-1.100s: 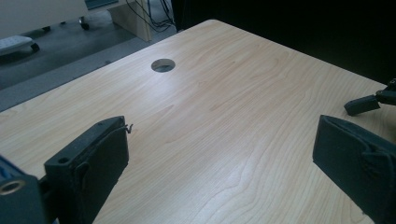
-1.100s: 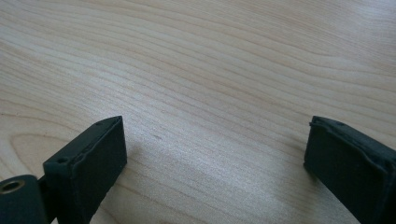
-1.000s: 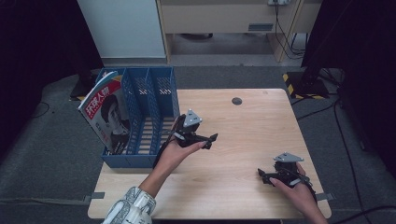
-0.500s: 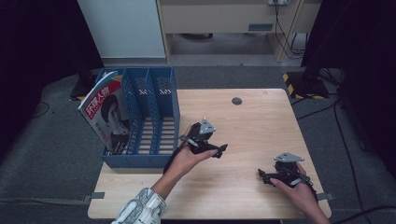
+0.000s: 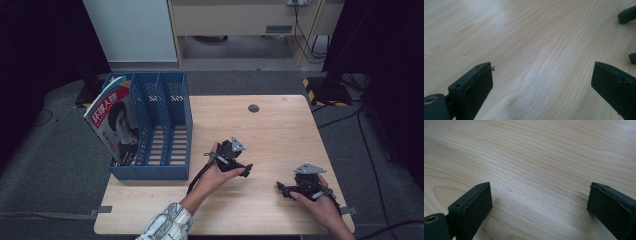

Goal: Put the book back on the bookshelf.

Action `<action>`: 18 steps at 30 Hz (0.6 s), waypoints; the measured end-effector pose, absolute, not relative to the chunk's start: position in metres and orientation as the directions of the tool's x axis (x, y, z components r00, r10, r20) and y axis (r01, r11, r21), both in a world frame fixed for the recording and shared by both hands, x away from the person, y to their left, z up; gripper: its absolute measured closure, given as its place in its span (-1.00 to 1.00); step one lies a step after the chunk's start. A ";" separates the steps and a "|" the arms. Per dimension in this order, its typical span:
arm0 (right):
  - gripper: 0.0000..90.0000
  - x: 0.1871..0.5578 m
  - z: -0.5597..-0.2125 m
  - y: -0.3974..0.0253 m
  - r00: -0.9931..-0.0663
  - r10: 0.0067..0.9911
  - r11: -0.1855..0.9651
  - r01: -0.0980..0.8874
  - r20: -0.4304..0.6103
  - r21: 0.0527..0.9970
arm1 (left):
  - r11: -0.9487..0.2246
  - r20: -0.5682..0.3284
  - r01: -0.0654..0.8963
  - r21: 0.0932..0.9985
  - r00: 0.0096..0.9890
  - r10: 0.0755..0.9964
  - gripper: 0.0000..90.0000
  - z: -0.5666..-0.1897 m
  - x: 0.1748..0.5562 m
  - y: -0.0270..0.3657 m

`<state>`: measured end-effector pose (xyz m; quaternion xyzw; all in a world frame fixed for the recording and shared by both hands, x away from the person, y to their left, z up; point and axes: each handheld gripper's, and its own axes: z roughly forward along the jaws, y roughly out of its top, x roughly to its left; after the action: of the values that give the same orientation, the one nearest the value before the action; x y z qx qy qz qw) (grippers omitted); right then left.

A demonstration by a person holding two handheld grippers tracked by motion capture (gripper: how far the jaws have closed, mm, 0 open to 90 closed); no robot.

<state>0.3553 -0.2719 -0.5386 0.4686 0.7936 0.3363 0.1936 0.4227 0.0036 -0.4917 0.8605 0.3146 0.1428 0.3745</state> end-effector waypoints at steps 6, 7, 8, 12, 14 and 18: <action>-0.86 0.355 -0.539 -0.272 -0.485 0.874 0.333 0.614 0.009 0.716 | -0.507 0.014 0.454 0.733 0.735 0.678 -0.91 -0.503 0.428 0.001; -0.86 0.355 -0.539 -0.272 -0.485 0.874 0.333 0.614 0.009 0.716 | -0.496 0.016 0.457 0.738 0.723 0.691 -0.88 -0.504 0.429 0.001; -0.86 0.355 -0.539 -0.272 -0.486 0.874 0.335 0.614 0.008 0.715 | -0.485 0.011 0.465 0.741 0.714 0.700 -0.88 -0.506 0.430 0.002; -0.86 0.355 -0.539 -0.272 -0.485 0.875 0.334 0.614 0.008 0.715 | -0.477 0.010 0.482 0.735 0.696 0.718 -0.89 -0.512 0.434 0.005; -0.87 0.355 -0.539 -0.272 -0.485 0.875 0.334 0.614 0.008 0.715 | -0.469 0.009 0.493 0.733 0.682 0.731 -0.89 -0.515 0.436 0.008; -0.86 0.355 -0.539 -0.272 -0.485 0.875 0.334 0.614 0.008 0.715 | -0.457 0.010 0.508 0.730 0.661 0.750 -0.89 -0.520 0.440 0.015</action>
<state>0.3552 -0.2718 -0.5386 0.4690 0.7934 0.3362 0.1939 0.4399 0.0152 -0.5196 0.8368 0.3759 0.1680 0.3609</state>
